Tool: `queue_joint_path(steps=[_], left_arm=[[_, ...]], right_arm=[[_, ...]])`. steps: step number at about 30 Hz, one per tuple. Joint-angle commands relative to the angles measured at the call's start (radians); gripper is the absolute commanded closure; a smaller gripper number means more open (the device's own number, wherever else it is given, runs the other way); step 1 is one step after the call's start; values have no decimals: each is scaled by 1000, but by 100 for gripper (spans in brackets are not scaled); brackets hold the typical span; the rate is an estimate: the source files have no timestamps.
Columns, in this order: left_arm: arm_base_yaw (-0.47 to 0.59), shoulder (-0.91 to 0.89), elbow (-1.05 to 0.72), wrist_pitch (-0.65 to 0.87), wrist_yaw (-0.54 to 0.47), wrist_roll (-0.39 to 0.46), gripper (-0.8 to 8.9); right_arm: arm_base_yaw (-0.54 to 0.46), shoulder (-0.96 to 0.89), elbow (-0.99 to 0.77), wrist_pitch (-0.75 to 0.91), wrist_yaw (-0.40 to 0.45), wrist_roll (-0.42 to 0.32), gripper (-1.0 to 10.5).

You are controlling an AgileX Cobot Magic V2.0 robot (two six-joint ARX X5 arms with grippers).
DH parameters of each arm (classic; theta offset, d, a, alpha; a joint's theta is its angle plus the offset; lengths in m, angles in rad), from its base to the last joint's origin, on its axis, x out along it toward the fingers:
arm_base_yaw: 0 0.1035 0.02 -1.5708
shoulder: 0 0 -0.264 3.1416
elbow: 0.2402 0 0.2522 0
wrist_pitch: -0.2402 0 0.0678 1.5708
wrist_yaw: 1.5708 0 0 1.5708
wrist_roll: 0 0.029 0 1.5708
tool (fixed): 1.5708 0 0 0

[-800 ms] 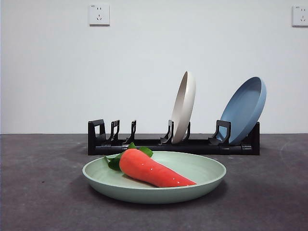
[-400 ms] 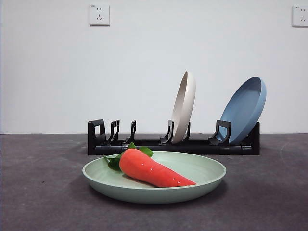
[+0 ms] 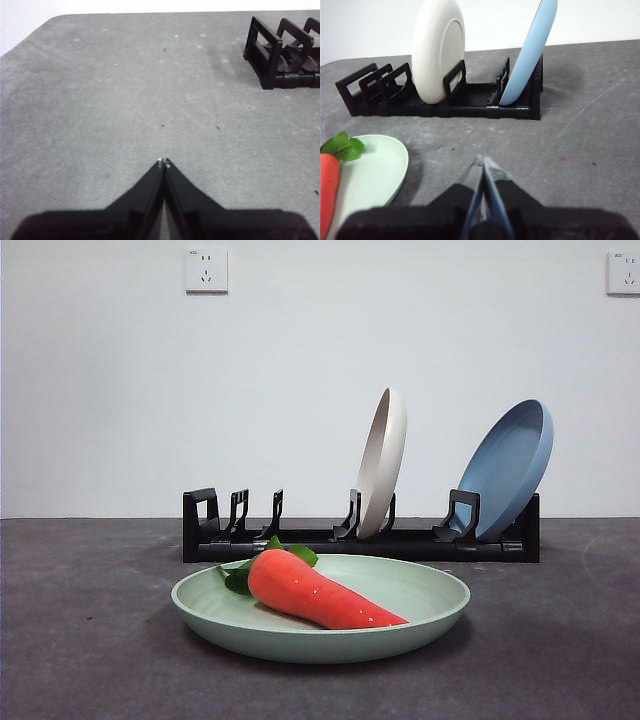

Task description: Take the green plate from the plate rack,put the plate on the table,take the carrot from the table,put the carrot in the plate

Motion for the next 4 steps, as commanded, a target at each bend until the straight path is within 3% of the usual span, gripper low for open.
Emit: queue_joint_path(steps=[1,4], left_arm=[[3,-4,-10,-10,0,-10,817],[3,-4,-10,-10,0,-10,817]], right_arm=[[-2,-4,-11,-10,2,10,946],[-2,-4,-11,-10,2,10,946]])
